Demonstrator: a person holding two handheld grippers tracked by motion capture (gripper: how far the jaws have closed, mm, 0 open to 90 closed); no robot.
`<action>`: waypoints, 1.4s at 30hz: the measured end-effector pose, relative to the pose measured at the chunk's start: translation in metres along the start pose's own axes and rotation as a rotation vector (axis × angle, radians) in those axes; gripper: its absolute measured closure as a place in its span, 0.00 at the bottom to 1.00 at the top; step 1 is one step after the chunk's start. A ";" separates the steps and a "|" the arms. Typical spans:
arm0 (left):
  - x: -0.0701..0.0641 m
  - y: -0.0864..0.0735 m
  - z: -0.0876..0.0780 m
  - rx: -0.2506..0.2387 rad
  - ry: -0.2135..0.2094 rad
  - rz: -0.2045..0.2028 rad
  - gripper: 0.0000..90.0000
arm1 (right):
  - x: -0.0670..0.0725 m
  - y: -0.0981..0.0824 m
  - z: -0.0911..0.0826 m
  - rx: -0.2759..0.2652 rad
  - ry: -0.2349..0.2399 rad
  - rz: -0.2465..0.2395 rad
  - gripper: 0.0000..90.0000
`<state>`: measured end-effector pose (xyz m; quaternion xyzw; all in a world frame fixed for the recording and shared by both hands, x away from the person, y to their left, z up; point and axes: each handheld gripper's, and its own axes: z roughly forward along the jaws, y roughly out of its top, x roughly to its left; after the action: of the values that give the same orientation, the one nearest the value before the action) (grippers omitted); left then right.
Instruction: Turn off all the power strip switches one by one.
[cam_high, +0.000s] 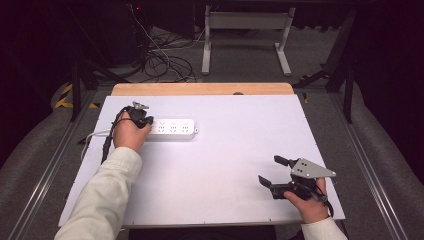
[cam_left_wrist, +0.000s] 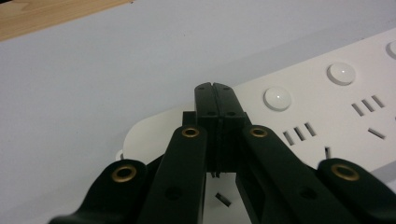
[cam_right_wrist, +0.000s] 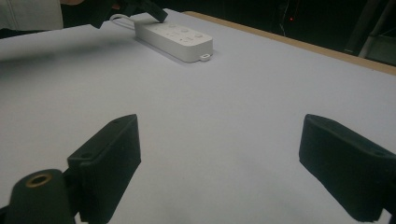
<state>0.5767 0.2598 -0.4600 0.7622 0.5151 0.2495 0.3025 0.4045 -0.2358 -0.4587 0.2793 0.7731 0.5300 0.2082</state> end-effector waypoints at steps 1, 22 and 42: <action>0.000 0.000 0.000 0.001 0.002 0.002 1.00 | 0.000 0.000 0.000 -0.002 -0.001 0.000 0.15; -0.014 0.011 -0.016 -0.157 -0.097 0.007 1.00 | -0.001 0.000 0.000 0.000 -0.001 0.005 0.15; -0.021 0.011 -0.010 -0.184 -0.158 -0.014 1.00 | 0.000 -0.001 0.001 0.003 0.004 -0.001 0.15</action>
<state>0.5693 0.2387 -0.4462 0.7448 0.4698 0.2326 0.4128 0.4050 -0.2359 -0.4597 0.2783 0.7746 0.5291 0.2066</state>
